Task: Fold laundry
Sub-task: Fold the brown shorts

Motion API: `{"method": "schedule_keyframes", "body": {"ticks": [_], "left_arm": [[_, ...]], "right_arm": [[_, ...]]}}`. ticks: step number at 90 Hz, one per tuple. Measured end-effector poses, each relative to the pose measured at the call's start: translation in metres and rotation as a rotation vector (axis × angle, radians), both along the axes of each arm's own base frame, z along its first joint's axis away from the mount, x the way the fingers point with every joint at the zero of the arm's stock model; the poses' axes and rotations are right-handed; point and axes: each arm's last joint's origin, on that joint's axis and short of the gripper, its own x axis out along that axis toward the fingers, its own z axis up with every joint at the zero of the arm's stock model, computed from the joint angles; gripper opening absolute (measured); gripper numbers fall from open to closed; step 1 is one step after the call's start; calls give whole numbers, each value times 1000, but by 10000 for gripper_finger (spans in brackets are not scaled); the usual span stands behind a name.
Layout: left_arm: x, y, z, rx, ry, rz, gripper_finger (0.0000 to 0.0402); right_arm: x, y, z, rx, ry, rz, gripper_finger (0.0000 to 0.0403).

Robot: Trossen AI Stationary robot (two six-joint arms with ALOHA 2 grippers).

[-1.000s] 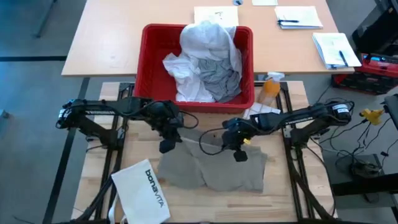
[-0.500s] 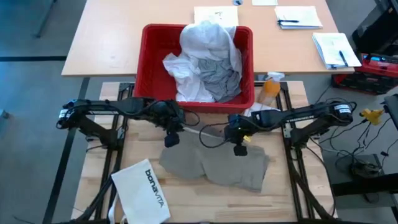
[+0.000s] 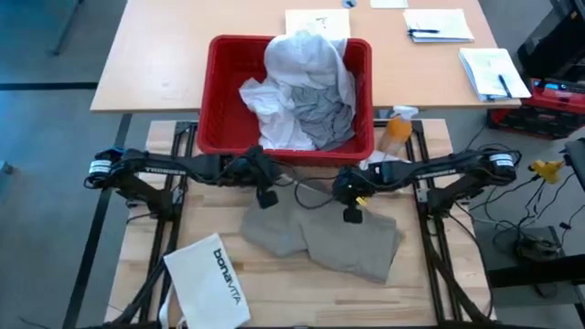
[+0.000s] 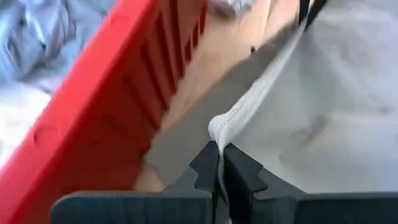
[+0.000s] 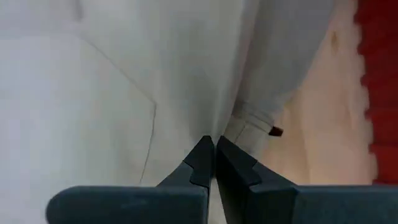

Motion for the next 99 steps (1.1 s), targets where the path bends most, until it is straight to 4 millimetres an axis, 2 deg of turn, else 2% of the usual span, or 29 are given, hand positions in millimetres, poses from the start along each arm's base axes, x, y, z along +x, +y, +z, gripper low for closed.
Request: {"method": "schedule_keyframes", "body": {"ticks": [16, 33, 46, 60, 70, 81, 90, 99], "left_arm": [[9, 5, -19, 40, 74, 12, 4], [20, 9, -38, 124, 133, 78, 36], [24, 13, -43, 203, 138, 141, 82], [25, 13, -46, 186, 132, 160, 158], [25, 13, -43, 161, 102, 179, 221], [21, 7, -28, 135, 48, 172, 278], [16, -2, -15, 92, -2, 147, 303], [3, -13, -1, 21, -41, 145, 309]], "right_arm": [[-1, -1, -6, -29, 27, -42, 0], [-3, -2, -10, -48, 41, -68, 0], [-5, -2, -14, -39, 44, -91, 0], [-5, -2, -15, -41, 42, -103, 0], [-5, -2, -15, -65, 41, -127, 0], [-5, -3, -14, -76, 36, -178, 0], [-5, -2, -13, -66, 26, -193, 4], [-5, 1, -3, -62, -18, -189, 31]]}}
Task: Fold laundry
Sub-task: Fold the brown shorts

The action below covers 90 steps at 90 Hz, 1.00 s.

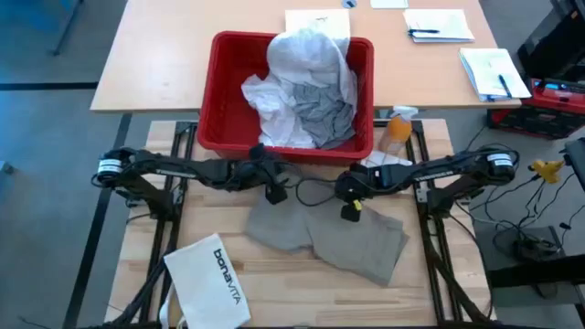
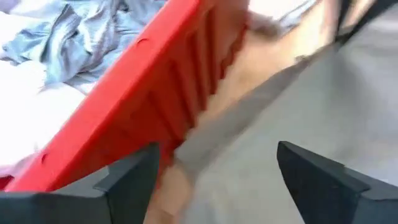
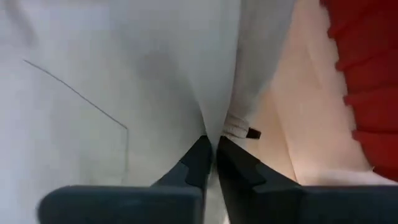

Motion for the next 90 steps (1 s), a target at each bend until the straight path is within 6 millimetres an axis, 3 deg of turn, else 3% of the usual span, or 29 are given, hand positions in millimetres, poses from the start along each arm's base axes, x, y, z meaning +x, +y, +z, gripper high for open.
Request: {"method": "schedule_keyframes", "body": {"ticks": [17, 28, 36, 54, 69, 90], "left_arm": [[-27, -29, -2, -171, -58, 45, 309], [-41, -63, -5, -258, -115, 30, 309], [-48, -93, -14, -274, -112, 6, 309], [-52, -140, -38, -352, -77, -30, 309], [-45, -150, -57, -447, -46, 26, 309], [-33, -164, -75, -465, -2, -90, 309]], "right_arm": [[-5, 2, 15, 6, -65, -19, 142], [-9, 14, 26, 15, -125, 36, 213], [-10, 29, 33, 5, -166, 117, 241], [-10, 70, 34, 36, -208, 268, 237], [-2, 104, 19, 94, -199, 321, 214], [23, 146, 3, 79, -205, 312, 219]]}}
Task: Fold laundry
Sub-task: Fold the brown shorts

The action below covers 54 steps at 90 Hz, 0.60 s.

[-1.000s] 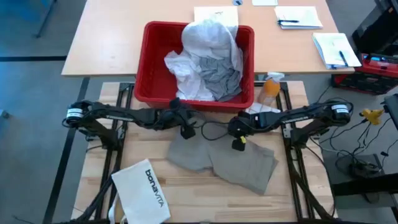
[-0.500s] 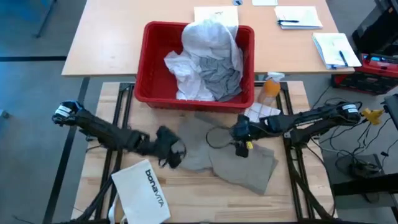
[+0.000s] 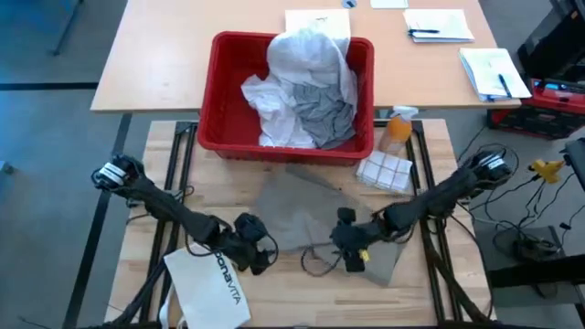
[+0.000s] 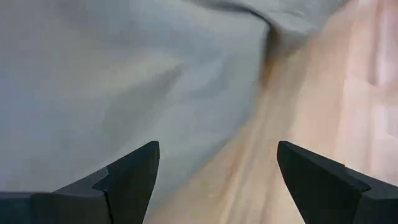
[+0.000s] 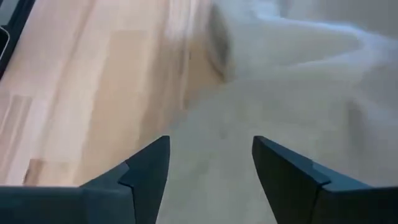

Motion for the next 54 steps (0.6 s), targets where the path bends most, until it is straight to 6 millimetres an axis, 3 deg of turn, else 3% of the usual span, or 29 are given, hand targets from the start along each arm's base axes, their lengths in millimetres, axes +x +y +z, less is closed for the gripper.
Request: {"method": "schedule_keyframes", "body": {"ticks": [30, 40, 54], "left_arm": [[23, -24, -27, -164, -75, -71, 309], [28, -30, -40, -234, -89, -17, 309], [31, -38, -47, -317, -140, 74, 309]], "right_arm": [[57, 35, -25, -23, 46, -196, 261], [68, 32, -41, -131, 129, -309, 250], [78, 33, -53, -146, 174, -317, 217]]}}
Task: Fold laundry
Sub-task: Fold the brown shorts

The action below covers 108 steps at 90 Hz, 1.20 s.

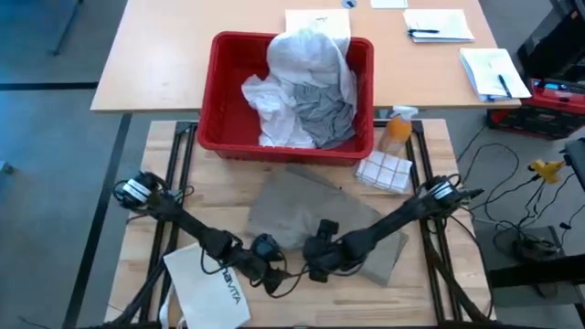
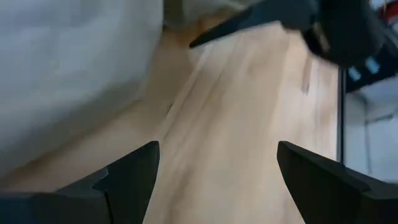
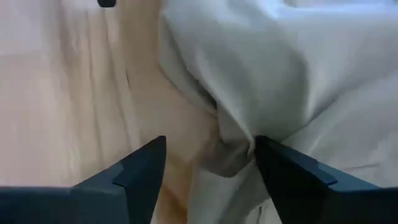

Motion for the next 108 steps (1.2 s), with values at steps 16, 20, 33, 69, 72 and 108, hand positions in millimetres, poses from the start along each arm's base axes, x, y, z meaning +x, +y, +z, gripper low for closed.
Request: {"method": "schedule_keyframes", "body": {"ticks": [16, 20, 33, 69, 72, 108], "left_arm": [[-6, -9, -1, -14, -13, 45, 309], [-8, -12, 0, -15, -22, 53, 309], [-16, -24, 2, 8, -64, 72, 309], [-32, -46, 5, -22, -107, 50, 309], [-32, -47, 5, -24, -107, 52, 309], [-32, -46, 4, -7, -109, 51, 309]], "right_arm": [[-1, -3, 15, -103, -28, 20, 173], [0, -5, 18, -133, -28, 58, 162], [5, -18, 18, -141, -2, 84, 124], [14, -12, 31, -186, -29, 403, 132], [15, -12, 31, -187, -37, 406, 142], [31, -45, 10, -160, 28, 380, 158]]}}
